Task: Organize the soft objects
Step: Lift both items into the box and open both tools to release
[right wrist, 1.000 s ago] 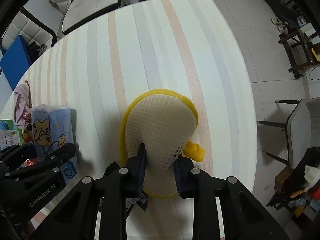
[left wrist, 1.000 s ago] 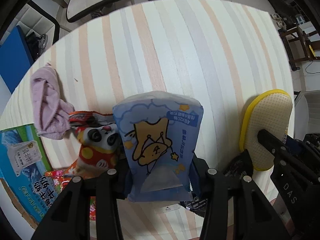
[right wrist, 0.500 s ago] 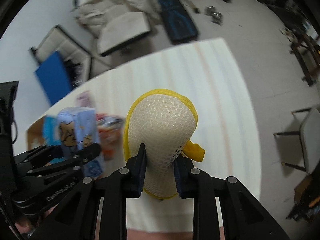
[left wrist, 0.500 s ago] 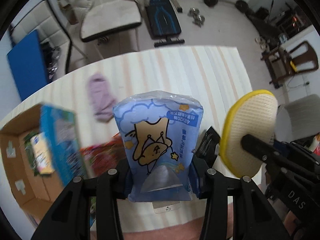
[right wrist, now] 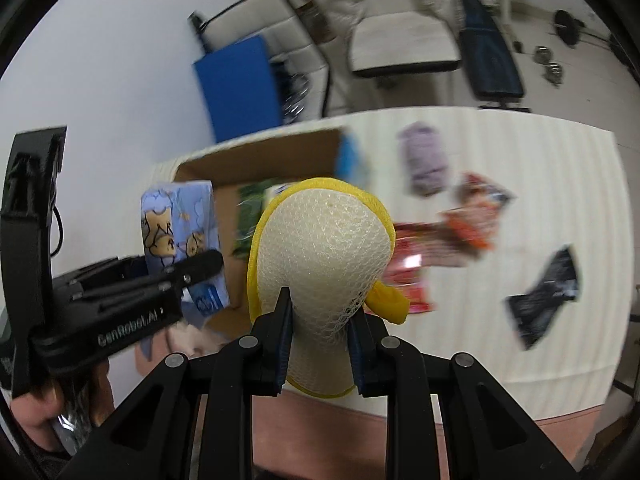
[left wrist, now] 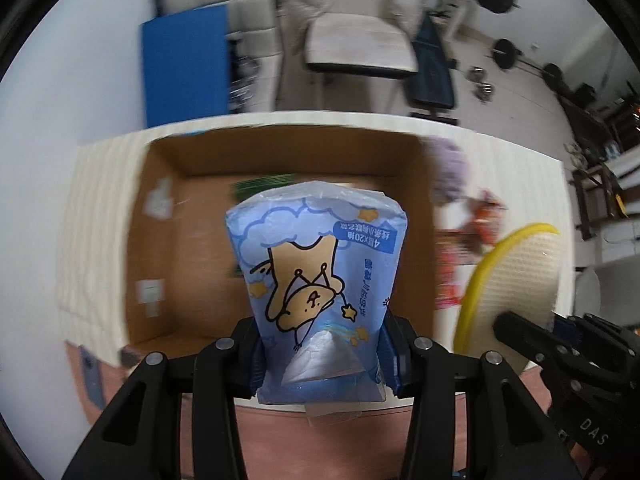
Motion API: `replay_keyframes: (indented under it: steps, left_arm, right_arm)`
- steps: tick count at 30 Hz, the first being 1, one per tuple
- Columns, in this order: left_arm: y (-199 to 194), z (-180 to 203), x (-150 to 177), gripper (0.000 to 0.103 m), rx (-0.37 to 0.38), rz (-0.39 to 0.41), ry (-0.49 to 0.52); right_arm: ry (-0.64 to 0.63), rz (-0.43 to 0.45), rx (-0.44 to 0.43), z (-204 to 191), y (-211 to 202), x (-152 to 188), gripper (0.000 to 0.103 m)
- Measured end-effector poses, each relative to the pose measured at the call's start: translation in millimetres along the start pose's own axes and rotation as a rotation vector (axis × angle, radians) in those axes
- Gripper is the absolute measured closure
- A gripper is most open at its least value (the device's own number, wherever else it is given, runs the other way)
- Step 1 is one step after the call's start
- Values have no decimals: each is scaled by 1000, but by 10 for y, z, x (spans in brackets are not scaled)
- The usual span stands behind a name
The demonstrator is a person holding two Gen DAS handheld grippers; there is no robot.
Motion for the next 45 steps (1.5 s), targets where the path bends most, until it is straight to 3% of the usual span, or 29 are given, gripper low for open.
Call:
replay_keyframes:
  steps: [3,9,19,21,23,25,32,40,45]
  left_arm:
    - [178,-388,23,61,-18,-32,-32]
    - [658,-882,65,61,-26,-109,-51]
    - [1209,-1177,-55,61,-13,-180,-58]
    - [1314,-1185,-117,58,-23,-191,-45]
    - [1395,-1178,-186,56,-37,-203,-33]
    - [1466,-1186,-225,54,-30,-219,-39]
    - [1557,-1227,-341,15,-16,-230,-52]
    - [1451,-1247,-354,4,-14,-198,-50]
    - [1179,-1232,-259,4,11,-157,-54]
  right_arm:
    - [-15,-33,24,-402,315,86,77]
    - [11,-123,89,-806,1047,275,77]
    - [28,-234,226,-729,1780,548,76]
    - [19,-271,271,-690,1926,632,64]
    - [5,-307,299,-684,2036,680,30]
    - [10,-341,306,-694,2107,716,6]
    - [-8,-327,337,-837,2172,614,5]
    - [0,-309,359,-807,2115,476,0]
    - [13,-286,352,-747,1961,472,0]
Point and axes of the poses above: each gripper's, at about its wrist camera, not at the fingertips, and y roughly the way its jaws point, z to its right, x to its underside, the point moved 4 cm from there along y, roughly the way its jaws point, and after that the axes turned 12 degrees about z, right-handed, at the moved point
